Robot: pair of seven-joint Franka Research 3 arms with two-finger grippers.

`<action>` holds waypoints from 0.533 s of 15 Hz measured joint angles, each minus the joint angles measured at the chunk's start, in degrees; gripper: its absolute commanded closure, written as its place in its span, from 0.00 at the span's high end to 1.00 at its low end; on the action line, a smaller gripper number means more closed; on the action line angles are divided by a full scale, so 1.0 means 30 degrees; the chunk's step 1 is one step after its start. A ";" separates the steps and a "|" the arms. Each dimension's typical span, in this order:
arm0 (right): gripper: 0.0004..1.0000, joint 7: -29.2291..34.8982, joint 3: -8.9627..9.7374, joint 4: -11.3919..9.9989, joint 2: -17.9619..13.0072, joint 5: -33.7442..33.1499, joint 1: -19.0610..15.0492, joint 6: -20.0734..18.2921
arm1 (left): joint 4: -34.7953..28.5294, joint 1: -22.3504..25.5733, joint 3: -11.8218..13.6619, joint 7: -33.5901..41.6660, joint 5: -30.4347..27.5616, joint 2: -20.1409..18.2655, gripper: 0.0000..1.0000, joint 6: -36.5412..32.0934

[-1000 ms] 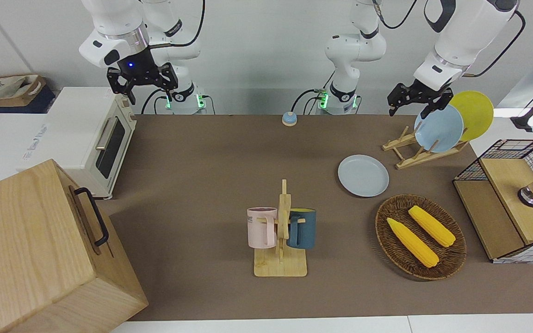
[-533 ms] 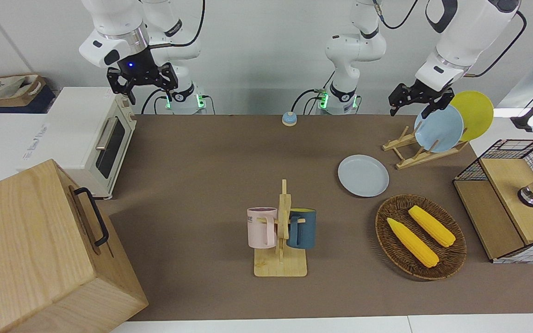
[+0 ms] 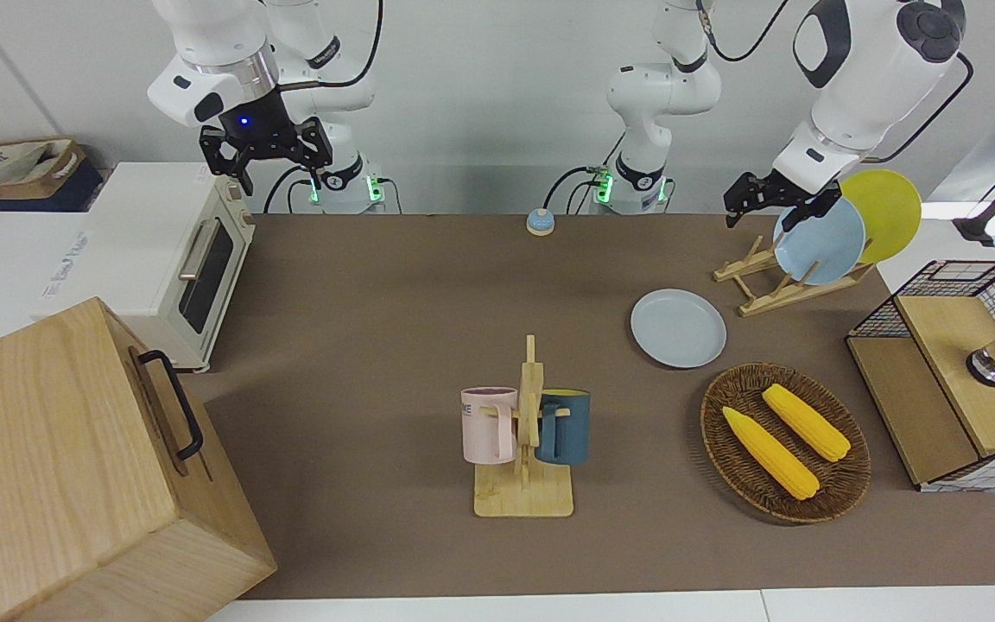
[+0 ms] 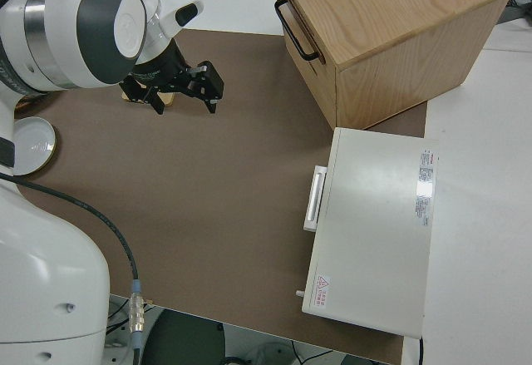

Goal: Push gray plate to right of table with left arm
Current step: 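Move the left gripper down against the near edge of the gray plate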

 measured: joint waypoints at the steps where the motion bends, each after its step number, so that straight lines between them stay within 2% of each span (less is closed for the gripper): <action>1: 0.98 0.0000 0.0000 0.0000 0.0000 0.0000 0.0000 0.0000 | -0.0205 0.0004 0.0017 0.0000 0.0000 0.0005 1.00 0.0259; 8: 0.98 0.0000 0.0000 0.0000 0.0000 0.0000 0.0000 0.0000 | -0.2132 0.0004 0.0020 0.0000 0.0000 0.0051 1.00 0.2640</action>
